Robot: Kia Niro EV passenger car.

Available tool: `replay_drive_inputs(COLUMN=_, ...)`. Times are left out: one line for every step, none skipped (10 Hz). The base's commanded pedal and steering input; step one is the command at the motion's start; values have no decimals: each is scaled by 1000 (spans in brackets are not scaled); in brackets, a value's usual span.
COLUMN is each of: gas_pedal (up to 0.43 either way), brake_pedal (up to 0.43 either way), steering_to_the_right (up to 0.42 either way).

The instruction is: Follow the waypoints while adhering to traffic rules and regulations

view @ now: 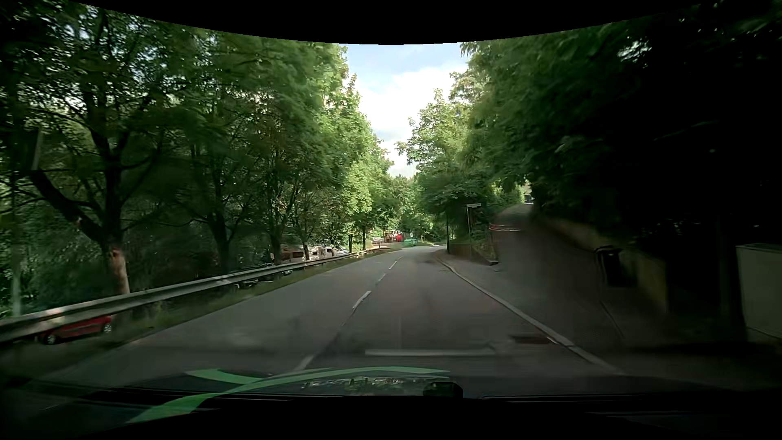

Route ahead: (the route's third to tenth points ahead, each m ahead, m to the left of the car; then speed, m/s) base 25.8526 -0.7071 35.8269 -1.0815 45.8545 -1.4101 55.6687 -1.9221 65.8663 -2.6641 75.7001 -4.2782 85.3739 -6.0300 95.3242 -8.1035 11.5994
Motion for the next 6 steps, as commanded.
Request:
replay_drive_inputs(gas_pedal=0, brake_pedal=0, steering_to_the_right=-2)
replay_drive_inputs(gas_pedal=0, brake_pedal=0, steering_to_the_right=-1)
replay_drive_inputs(gas_pedal=0, brake_pedal=0, steering_to_the_right=-2)
replay_drive_inputs(gas_pedal=0, brake_pedal=0, steering_to_the_right=-5)
replay_drive_inputs(gas_pedal=0, brake_pedal=0, steering_to_the_right=-9)
replay_drive_inputs(gas_pedal=0, brake_pedal=0, steering_to_the_right=-12)
